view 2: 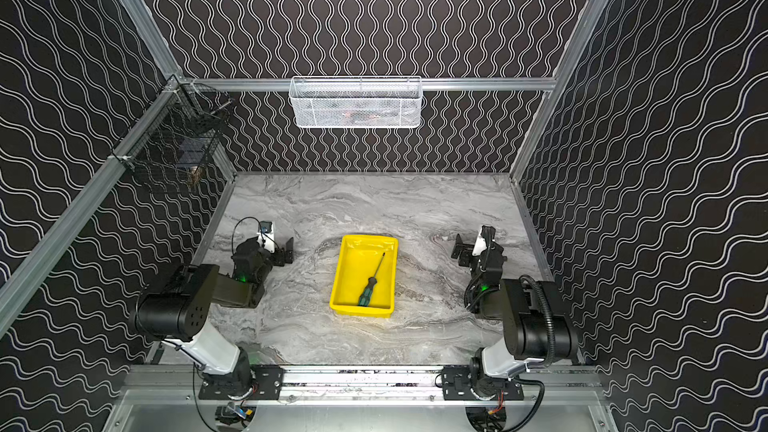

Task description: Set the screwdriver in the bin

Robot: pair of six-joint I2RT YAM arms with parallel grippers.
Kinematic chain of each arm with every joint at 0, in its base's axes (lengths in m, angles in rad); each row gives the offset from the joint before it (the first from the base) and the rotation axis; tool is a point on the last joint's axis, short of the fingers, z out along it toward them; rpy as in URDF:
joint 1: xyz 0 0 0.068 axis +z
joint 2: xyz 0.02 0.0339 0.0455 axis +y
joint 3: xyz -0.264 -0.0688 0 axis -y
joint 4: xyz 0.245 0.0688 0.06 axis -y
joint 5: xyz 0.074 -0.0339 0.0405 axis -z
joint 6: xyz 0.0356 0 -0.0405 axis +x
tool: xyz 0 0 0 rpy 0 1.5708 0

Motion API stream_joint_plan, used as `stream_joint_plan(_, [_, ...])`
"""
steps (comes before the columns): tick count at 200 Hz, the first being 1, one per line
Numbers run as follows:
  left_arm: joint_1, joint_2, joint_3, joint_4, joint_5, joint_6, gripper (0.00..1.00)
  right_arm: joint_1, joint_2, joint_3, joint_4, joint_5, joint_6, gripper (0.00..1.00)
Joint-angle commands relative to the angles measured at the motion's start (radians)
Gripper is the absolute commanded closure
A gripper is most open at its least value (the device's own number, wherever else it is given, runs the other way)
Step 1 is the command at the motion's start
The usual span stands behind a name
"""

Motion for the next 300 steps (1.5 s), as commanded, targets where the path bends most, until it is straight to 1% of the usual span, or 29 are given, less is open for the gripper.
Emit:
stream_joint_plan(1, [-0.002,0.0,0.002,0.004,-0.013,0.016,0.01,0.001,0.0,0.0,0.046,0.001,-0.007,0.01])
stream_joint_plan(7, [-0.002,-0.004,0.004,-0.013,-0.011,0.012,0.01,0.0,0.0,-0.001,0.049,0.001,-0.007,0.01])
stream_joint_plan(17, [-0.002,0.003,0.003,0.011,-0.017,0.017,0.01,0.0,0.0,-0.001,0.049,0.001,-0.008,0.01])
stream_joint_plan(42, [-0.002,-0.002,-0.002,0.009,-0.014,0.019,0.01,0.0,-0.001,-0.005,0.056,0.0,-0.013,0.01])
stream_joint_plan(48, [-0.002,-0.004,-0.008,0.011,0.002,0.027,0.01,0.0,-0.002,-0.007,0.059,-0.01,-0.018,0.01])
stream_joint_plan(58, [-0.002,-0.002,-0.032,0.062,0.046,0.043,0.01,0.0,-0.006,-0.016,0.072,-0.037,-0.028,0.01])
stream_joint_plan(72, [-0.002,-0.004,-0.065,0.125,0.126,0.071,0.01,0.0,-0.009,-0.04,0.111,-0.085,-0.047,0.01])
stream_joint_plan(91, [-0.002,-0.004,-0.058,0.113,0.145,0.074,0.01,0.0,-0.007,-0.05,0.135,-0.113,-0.057,0.01])
stream_joint_plan(113, [-0.002,-0.002,-0.034,0.068,0.093,0.057,0.01,0.0,-0.004,-0.028,0.097,-0.108,-0.05,0.01])
stream_joint_plan(131, [-0.002,0.002,0.004,0.001,-0.013,0.017,0.01,0.0,-0.005,-0.017,0.069,-0.07,-0.036,0.01])
stream_joint_plan(137, [-0.002,0.002,0.002,0.008,-0.02,0.016,0.01,0.0,-0.002,-0.009,0.063,-0.052,-0.026,0.01])
stream_joint_plan(150, [-0.002,0.002,0.002,0.007,-0.02,0.017,0.01,0.0,0.0,0.0,0.045,0.005,-0.006,0.01])
stream_joint_plan(160, [-0.002,-0.001,0.003,0.002,-0.02,0.015,0.01,0.0,0.0,0.001,0.044,0.014,-0.002,0.01])
stream_joint_plan(300, [-0.002,0.0,0.001,0.007,-0.019,0.015,0.01,0.0,0.0,-0.001,0.05,0.016,-0.007,0.01])
